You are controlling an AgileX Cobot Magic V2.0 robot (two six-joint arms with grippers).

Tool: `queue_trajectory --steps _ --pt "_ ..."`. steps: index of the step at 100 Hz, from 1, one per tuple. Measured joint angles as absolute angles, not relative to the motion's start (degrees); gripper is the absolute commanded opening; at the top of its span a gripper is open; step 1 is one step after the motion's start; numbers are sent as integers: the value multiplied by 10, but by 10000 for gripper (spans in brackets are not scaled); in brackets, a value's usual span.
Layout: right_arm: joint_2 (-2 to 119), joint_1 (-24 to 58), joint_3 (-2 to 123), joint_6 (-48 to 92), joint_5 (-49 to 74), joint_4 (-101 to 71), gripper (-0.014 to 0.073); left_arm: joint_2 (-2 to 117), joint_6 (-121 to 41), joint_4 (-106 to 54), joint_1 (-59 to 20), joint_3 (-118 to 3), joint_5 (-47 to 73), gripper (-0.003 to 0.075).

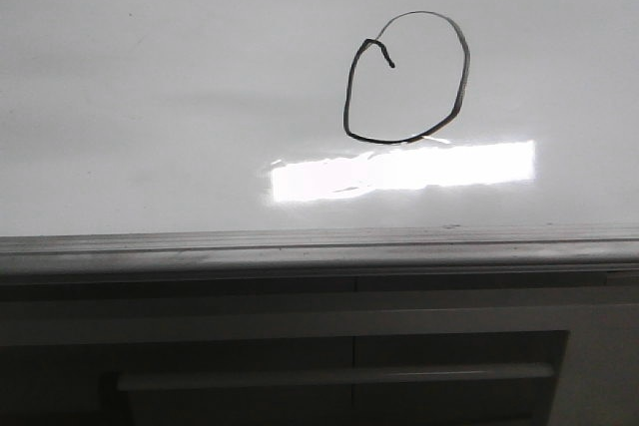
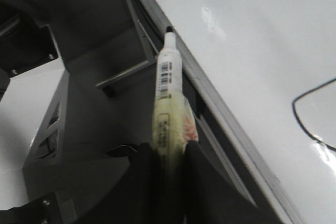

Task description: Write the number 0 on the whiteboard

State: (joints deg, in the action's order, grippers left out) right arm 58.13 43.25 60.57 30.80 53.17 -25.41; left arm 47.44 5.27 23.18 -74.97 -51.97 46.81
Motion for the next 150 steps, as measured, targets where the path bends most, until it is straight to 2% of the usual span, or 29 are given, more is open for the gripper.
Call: queue_trajectory --steps 15,41,59,67,74,91,106,111,116,123,128,135,141,150 --pt "585 480 609 309 533 -258 -69 538 41 238 -796 -561 524 397" --pt "587 560 609 309 502 -255 -69 577 37 227 -799 -591 545 397" --pt "587 582 609 309 495 -240 -69 594 36 213 -801 -595 555 384" --pt "587 583 609 309 496 -239 -69 598 36 211 -801 -595 556 333" --pt "587 583 609 309 493 -239 -69 600 35 210 -801 -595 556 249" --pt "587 583 609 310 481 -233 -69 601 30 199 -802 -595 559 -20" --pt "587 583 610 321 480 -231 -62 602 7 197 -805 -595 564 -20" --pt "587 583 610 322 477 -230 -27 602 6 199 -805 -595 565 -20" --pt "587 583 610 322 473 -230 50 602 6 201 -805 -595 565 -20" --pt "587 580 610 322 458 -224 230 602 23 206 -805 -595 564 -20" --pt "582 574 610 321 433 -225 390 602 46 208 -803 -590 554 -20" --pt "570 557 610 312 408 -231 537 602 93 222 -792 -582 527 -20" --pt "553 535 610 305 389 -234 559 602 137 237 -778 -573 505 -20" --pt "519 493 610 296 361 -234 492 602 234 275 -757 -551 476 -20"
